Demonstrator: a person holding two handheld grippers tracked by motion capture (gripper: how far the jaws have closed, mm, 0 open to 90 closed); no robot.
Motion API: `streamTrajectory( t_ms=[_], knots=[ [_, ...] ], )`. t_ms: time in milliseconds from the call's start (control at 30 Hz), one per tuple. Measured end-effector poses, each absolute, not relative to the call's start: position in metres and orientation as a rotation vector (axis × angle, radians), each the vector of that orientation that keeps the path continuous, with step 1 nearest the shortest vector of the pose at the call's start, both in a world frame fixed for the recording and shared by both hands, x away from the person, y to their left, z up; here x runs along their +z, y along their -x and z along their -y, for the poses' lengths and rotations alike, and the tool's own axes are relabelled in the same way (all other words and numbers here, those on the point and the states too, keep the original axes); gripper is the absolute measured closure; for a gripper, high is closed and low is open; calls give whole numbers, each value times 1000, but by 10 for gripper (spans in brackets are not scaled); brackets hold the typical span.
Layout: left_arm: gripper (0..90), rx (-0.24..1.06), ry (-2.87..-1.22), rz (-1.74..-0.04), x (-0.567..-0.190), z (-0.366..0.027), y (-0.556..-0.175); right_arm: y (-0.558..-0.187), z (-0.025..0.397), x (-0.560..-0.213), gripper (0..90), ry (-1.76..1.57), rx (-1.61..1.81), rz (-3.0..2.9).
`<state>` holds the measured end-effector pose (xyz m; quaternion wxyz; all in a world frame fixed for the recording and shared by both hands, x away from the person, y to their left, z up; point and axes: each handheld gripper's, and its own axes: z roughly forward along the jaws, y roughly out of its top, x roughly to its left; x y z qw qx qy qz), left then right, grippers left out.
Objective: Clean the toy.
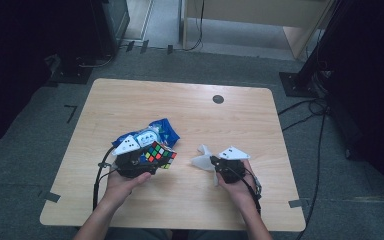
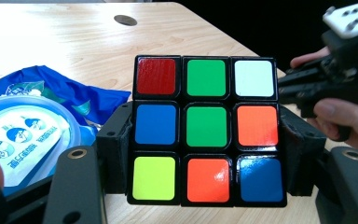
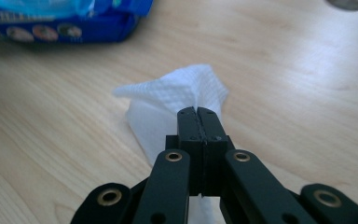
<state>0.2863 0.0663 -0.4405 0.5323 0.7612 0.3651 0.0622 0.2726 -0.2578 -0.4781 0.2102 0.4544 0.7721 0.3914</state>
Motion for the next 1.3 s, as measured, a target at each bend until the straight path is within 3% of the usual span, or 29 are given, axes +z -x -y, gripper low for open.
streamTrajectory(
  t_ms=[600, 933, 1300],
  knots=[
    [343, 180, -1832, -826, -442, -61, -283, -253, 270, -443, 900, -1116, 1412, -1945],
    [342, 191, -1827, -826, -441, -62, -283, -269, 283, -469, 900, -1286, 1060, -1940],
    [342, 192, -1828, -823, -441, -62, -282, -271, 279, -470, 831, -1187, 1268, -2123]
  ],
)
